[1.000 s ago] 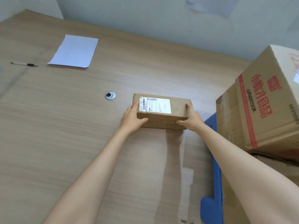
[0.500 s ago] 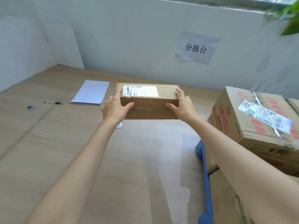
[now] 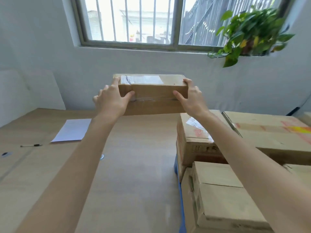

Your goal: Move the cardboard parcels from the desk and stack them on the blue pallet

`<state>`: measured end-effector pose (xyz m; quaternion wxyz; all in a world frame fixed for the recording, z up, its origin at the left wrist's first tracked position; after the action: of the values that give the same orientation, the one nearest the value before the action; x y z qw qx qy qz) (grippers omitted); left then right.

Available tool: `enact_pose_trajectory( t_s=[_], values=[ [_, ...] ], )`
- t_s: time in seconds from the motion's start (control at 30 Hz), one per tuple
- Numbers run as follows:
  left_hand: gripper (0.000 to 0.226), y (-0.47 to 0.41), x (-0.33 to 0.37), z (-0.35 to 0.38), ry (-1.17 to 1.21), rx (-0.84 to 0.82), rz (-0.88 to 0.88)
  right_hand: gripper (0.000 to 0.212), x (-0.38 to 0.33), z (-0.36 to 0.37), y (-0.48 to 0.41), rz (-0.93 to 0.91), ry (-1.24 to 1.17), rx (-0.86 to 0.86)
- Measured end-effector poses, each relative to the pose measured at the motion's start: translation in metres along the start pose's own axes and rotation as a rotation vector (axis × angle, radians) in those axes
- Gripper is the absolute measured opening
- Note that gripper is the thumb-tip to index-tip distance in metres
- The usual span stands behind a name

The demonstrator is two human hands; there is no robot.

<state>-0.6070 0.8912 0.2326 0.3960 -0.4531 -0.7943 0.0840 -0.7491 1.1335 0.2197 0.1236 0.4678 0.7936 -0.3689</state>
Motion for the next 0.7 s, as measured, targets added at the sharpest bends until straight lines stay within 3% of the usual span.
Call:
enact_pose_trajectory(
  t_s=[0.37,0.7],
  values=[
    [0.060,0.122,0.247,0.095,0.135,-0.106,0.159,0.061,0.195,-0.227,0.072,0.121,0.108,0.155],
    [0.060,0.276,0.448,0.209,0.258,-0.282,0.193,0.061,0.383,-0.414,0.171,0.239,0.229,0.199]
  ],
)
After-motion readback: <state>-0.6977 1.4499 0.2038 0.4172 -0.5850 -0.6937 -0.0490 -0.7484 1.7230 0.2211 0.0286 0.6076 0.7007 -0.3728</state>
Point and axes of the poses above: each hand's wrist, its own y-axis away from the middle knuckle, its own z-axis out of the palm, x = y × z, the point moved 10 cm from there along -y, towards the middle knuckle, and after that the axes turned 5 degrees about y, right-handed, at the moved point
